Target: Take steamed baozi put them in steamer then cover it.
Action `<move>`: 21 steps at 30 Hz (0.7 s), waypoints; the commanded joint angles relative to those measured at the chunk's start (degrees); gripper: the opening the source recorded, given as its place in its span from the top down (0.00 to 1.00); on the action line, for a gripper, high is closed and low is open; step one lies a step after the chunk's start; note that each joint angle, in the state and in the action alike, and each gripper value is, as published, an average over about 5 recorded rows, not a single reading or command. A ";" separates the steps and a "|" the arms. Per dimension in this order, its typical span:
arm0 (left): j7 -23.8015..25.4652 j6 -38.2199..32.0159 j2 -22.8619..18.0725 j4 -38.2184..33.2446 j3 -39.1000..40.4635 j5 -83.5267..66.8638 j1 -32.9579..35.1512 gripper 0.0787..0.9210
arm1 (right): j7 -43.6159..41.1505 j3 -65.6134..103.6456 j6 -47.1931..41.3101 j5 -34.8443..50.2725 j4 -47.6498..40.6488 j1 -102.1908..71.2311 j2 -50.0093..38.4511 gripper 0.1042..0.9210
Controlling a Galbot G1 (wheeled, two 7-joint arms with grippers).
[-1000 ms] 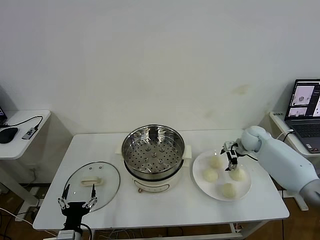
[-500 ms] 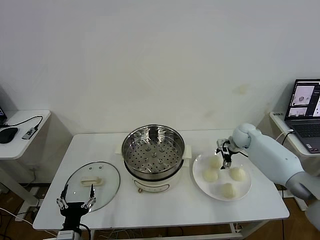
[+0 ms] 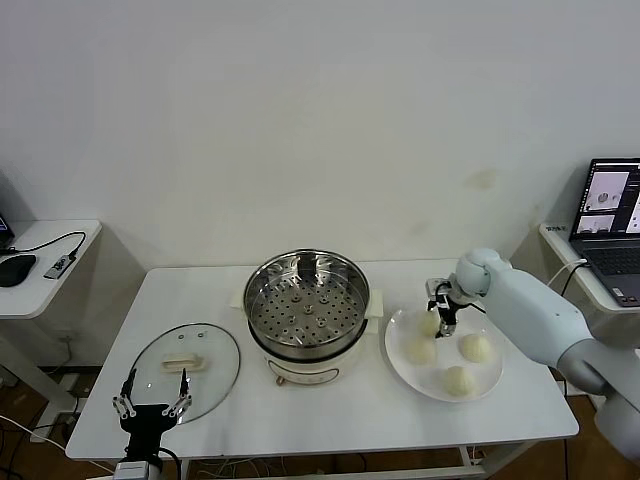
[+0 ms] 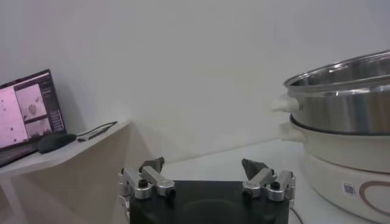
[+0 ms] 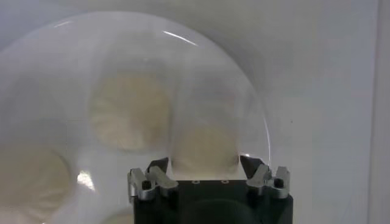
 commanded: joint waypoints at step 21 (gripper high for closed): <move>0.47 -0.11 0.22 -0.03 -0.10 -0.86 0.35 0.12 | -1.47 -4.99 0.48 7.17 8.98 9.77 -6.96 0.42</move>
